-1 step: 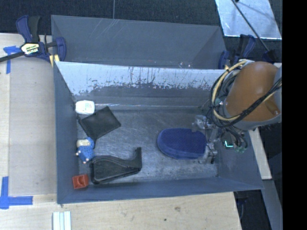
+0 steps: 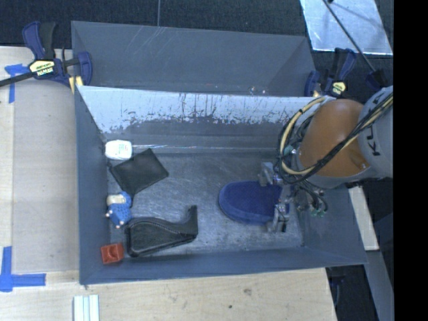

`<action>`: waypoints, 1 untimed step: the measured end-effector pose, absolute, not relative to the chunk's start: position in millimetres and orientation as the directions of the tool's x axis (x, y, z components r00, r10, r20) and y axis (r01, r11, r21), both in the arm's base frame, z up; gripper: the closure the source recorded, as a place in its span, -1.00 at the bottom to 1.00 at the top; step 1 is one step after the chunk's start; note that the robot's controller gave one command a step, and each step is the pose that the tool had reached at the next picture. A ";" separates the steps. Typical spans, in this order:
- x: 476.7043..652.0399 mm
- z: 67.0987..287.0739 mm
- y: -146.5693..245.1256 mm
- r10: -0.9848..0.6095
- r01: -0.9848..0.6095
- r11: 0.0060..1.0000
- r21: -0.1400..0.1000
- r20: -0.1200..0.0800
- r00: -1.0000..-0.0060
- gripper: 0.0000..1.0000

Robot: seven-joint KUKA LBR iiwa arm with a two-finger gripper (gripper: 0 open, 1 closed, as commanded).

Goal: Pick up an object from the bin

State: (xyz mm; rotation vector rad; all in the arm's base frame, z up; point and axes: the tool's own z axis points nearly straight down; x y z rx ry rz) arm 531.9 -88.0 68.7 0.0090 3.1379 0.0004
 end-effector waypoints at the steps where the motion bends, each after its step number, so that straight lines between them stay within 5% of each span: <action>1: 531.5 72.9 -88.4 0.004 0.004 1.000 -0.001 -0.003 -1.000 1.00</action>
Offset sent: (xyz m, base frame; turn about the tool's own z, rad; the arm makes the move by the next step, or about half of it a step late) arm 0.0000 0.0000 0.0000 0.0000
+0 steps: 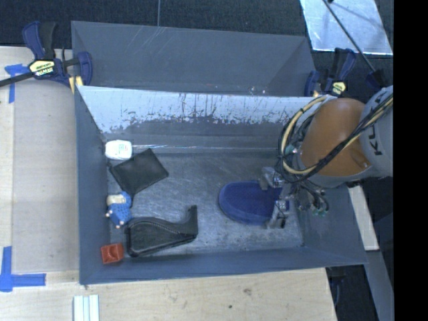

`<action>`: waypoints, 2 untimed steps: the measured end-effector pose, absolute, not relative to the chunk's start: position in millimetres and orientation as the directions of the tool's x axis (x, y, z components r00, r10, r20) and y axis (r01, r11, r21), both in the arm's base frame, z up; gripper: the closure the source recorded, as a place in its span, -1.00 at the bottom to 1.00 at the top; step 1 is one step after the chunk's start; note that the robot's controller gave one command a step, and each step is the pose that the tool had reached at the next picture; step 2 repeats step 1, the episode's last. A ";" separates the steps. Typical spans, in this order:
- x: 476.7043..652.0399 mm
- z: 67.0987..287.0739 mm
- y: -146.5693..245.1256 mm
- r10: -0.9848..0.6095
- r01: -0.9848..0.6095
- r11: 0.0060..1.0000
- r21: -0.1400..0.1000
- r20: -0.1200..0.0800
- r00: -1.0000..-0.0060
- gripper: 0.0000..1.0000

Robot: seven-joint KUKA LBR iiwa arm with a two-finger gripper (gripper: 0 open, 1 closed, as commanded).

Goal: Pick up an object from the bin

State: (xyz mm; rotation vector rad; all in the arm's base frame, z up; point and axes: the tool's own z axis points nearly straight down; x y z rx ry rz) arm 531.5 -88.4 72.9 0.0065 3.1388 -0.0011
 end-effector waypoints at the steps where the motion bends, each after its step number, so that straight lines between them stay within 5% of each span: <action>1: 518.3 291.2 -96.4 0.020 0.020 1.000 -0.002 -0.011 -1.000 1.00; 2: 518.3 291.2 -96.4 0.020 0.020 1.000 -0.002 -0.011 -1.000 1.00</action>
Offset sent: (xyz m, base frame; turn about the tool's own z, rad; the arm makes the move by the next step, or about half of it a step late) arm -0.0152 -0.0077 0.2130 0.0151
